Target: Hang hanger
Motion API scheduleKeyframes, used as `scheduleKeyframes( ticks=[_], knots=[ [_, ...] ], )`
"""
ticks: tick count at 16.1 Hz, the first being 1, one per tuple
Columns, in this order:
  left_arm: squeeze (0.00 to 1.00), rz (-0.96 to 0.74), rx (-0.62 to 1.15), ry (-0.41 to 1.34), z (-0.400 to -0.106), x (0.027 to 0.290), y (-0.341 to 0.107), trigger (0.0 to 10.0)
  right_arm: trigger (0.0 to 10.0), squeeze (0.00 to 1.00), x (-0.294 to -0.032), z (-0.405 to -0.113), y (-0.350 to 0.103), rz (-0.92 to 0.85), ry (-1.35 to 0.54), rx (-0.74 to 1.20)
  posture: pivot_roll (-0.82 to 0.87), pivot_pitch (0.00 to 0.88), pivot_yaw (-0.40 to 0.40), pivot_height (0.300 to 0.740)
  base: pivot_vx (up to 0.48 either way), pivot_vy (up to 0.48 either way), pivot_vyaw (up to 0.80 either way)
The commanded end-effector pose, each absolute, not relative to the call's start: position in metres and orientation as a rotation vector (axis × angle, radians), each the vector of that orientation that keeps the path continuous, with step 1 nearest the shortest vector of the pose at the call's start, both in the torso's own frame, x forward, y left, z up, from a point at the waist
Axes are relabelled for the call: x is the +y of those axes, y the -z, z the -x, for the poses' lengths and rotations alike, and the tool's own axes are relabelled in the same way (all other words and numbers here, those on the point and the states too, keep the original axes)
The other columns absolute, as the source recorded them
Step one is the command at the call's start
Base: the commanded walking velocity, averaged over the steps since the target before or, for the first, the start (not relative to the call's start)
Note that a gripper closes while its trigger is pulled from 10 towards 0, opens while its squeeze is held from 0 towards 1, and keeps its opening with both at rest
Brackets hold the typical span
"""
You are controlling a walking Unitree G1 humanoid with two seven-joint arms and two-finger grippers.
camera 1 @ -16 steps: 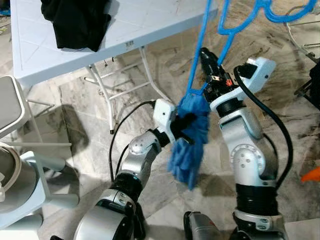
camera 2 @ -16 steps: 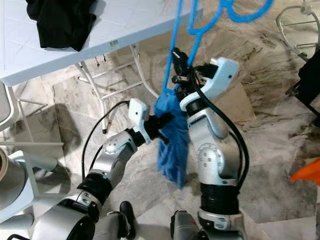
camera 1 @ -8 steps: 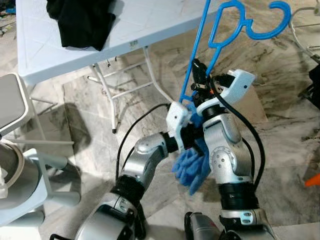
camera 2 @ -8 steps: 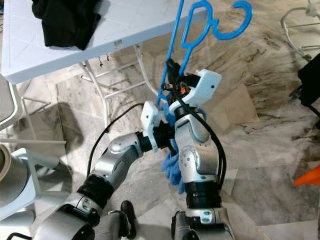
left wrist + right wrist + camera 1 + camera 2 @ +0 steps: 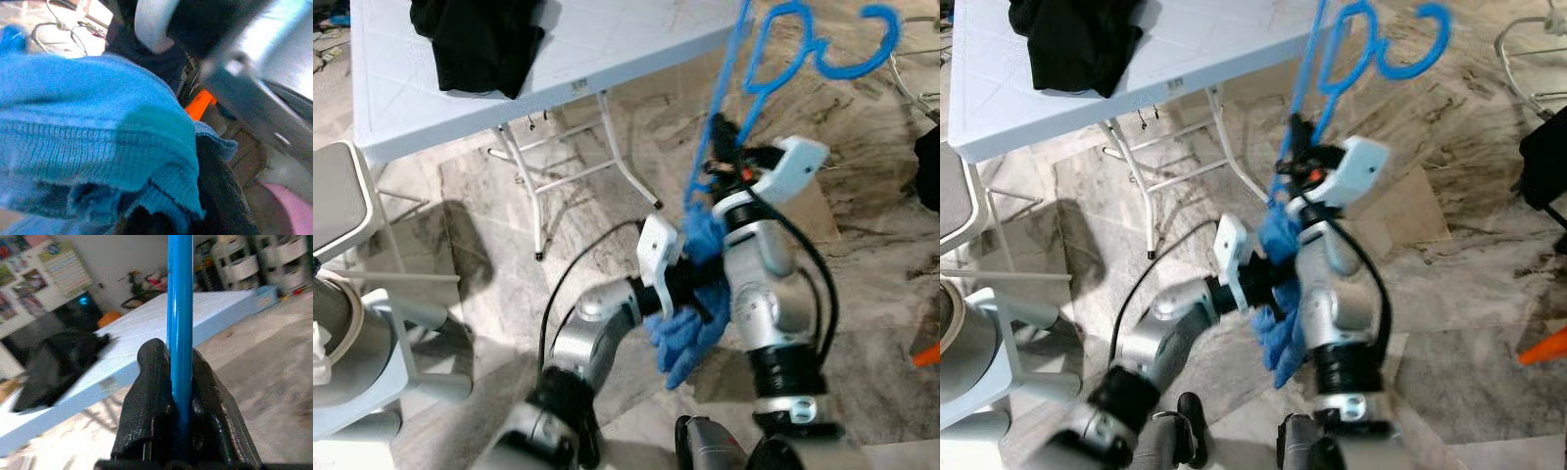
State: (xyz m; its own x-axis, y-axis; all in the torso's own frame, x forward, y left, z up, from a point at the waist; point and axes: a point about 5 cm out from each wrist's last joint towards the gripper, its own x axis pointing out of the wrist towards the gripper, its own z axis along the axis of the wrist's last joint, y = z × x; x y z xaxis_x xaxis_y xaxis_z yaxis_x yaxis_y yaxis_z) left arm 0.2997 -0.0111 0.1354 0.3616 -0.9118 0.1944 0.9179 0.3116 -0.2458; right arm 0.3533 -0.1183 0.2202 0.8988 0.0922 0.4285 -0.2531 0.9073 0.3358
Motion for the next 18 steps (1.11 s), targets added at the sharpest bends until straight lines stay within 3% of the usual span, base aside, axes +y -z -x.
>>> scheduleKeyframes(
  ticks=[1, 5, 11, 15, 18],
  knots=[
    [0.00, 0.360, -0.037, 1.276, -0.290, -0.021, -0.141, 0.0, 10.0, 0.00, -0.122, -0.355, -0.218, -0.364, -0.146, -0.427, -0.22, 0.270, 0.090, 0.740, 0.000, 0.000, 0.00],
    [0.00, 0.317, -0.002, 1.279, -0.282, -0.013, -0.130, 0.0, 10.0, 0.00, -0.146, -0.363, -0.211, -0.122, -0.019, -0.433, -0.20, 0.270, 0.090, 0.740, 0.000, 0.000, 0.00],
    [0.00, 0.282, 0.051, 1.094, -0.287, 0.029, -0.110, 0.0, 10.0, 0.00, -0.181, -0.353, -0.173, 0.151, 0.056, -0.361, -0.19, 0.270, 0.084, 0.740, 0.000, 0.000, 0.00],
    [0.00, -0.025, 0.101, 0.559, -0.307, 0.094, -0.070, 0.0, 10.0, 0.00, -0.205, -0.326, -0.122, 0.204, 0.043, -0.185, -0.19, 0.265, 0.083, 0.740, 0.000, 0.000, 0.00],
    [0.00, -0.123, 0.073, 0.240, -0.301, 0.141, -0.074, 0.0, 10.0, 0.00, -0.219, -0.302, -0.102, 0.189, 0.058, -0.119, -0.18, 0.260, 0.089, 0.740, 0.000, 0.000, 0.00]
  ],
)
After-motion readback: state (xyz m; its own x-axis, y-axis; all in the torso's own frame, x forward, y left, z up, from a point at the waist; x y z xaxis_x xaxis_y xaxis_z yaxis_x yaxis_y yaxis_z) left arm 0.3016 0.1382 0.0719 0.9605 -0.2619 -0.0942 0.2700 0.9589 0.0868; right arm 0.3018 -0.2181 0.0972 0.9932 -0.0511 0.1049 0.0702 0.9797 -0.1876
